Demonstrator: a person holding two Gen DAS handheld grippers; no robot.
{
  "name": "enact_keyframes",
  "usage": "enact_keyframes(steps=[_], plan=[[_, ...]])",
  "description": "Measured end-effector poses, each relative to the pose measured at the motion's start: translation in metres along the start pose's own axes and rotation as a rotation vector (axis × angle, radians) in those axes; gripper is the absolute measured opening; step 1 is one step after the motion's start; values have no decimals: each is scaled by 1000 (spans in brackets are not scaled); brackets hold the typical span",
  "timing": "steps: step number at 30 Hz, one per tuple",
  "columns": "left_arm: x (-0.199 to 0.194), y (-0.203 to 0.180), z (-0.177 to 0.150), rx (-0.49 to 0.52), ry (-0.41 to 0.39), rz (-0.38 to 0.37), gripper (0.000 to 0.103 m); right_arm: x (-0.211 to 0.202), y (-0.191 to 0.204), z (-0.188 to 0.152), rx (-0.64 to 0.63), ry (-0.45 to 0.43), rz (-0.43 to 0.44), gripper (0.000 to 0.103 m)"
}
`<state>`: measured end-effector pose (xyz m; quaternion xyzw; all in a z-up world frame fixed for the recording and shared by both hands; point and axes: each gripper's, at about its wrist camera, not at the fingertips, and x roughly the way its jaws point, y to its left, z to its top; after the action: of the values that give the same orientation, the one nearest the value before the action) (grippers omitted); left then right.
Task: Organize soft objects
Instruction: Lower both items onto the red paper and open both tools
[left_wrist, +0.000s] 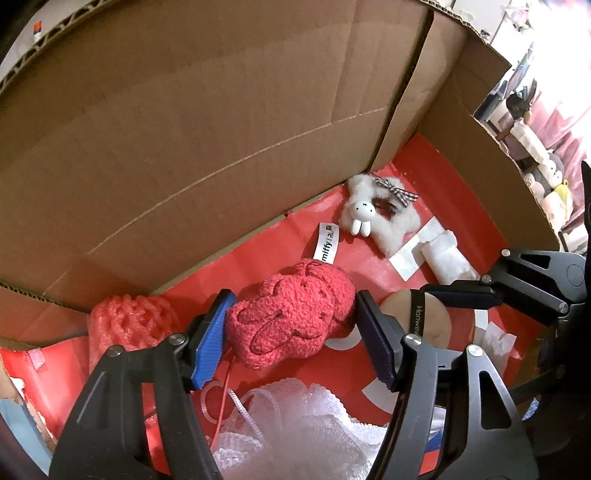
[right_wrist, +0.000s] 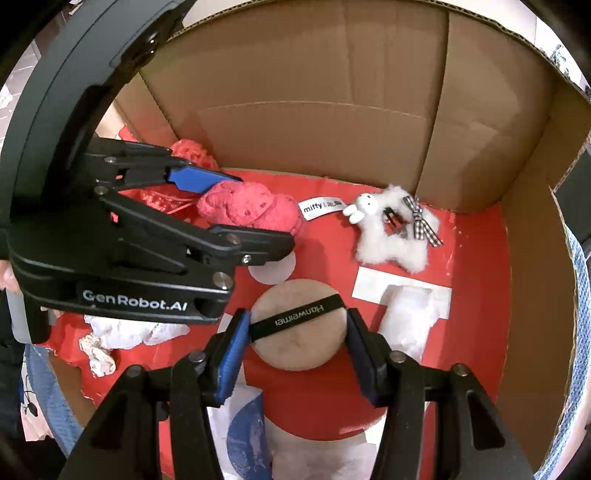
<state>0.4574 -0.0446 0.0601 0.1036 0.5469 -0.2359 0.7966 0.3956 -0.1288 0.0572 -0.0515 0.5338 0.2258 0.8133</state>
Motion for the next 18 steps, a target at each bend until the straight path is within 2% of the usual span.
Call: enact_keyframes(steps=[11,14,18], plan=[[-5,-4,1,18,-16,11,66,0,-3,0,4,0,2,57],[-7,-6,1,23,-20,10,72,1,-5,0,5,0,3,59],[-11,-11,1,26,-29,8,72,3,-8,0,4,-2,6,61]])
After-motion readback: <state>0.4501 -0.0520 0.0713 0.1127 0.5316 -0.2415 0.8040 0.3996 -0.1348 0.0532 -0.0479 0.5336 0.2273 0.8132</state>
